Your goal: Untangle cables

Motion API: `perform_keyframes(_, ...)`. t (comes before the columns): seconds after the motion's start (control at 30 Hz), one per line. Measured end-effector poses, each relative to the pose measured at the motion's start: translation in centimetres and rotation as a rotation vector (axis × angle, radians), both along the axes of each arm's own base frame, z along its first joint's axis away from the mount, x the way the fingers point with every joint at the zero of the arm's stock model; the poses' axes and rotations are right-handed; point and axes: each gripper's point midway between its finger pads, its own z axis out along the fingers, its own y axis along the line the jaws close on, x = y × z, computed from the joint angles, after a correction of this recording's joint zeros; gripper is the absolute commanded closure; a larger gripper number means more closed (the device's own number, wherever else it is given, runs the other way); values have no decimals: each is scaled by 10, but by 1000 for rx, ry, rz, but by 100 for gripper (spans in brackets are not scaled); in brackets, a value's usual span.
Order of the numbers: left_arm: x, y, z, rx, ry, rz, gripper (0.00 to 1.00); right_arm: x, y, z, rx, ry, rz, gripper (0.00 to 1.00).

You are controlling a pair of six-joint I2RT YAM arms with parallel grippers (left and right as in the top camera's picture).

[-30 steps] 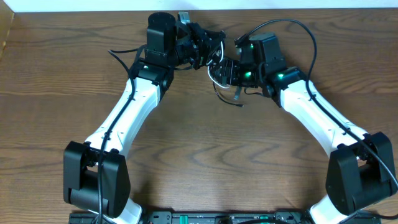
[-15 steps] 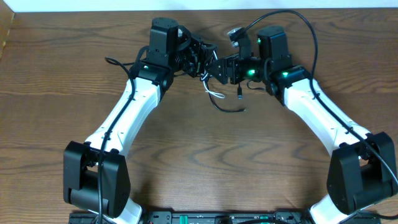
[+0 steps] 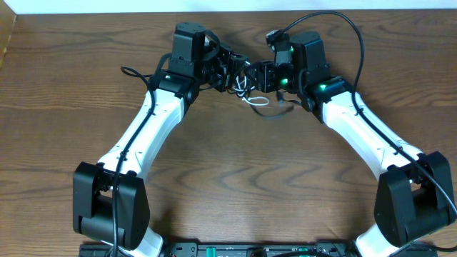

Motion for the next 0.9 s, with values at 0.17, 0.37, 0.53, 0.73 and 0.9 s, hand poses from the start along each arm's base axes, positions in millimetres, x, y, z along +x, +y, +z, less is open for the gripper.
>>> perform_keyframes(0.17, -3, -7, 0, 15, -18, -20, 93, 1, -2, -1, -8, 1, -13, 74)
perform_keyframes(0.37, -5, -10, -1, 61, -77, -72, 92, 5, 0, -1, 2, -10, -18, 99)
perform_keyframes(0.53, -14, -6, -14, 216, -191, -210, 56, 5, -1, -5, 17, 19, -24, 99)
perform_keyframes(0.73, -38, 15, -52, 510, -260, -430, 54, 10, -36, -23, 70, 213, -187, 99)
perform_keyframes(0.9, -47, 15, -57, 615, -417, -627, 54, 16, -70, -29, 130, 321, -294, 99)
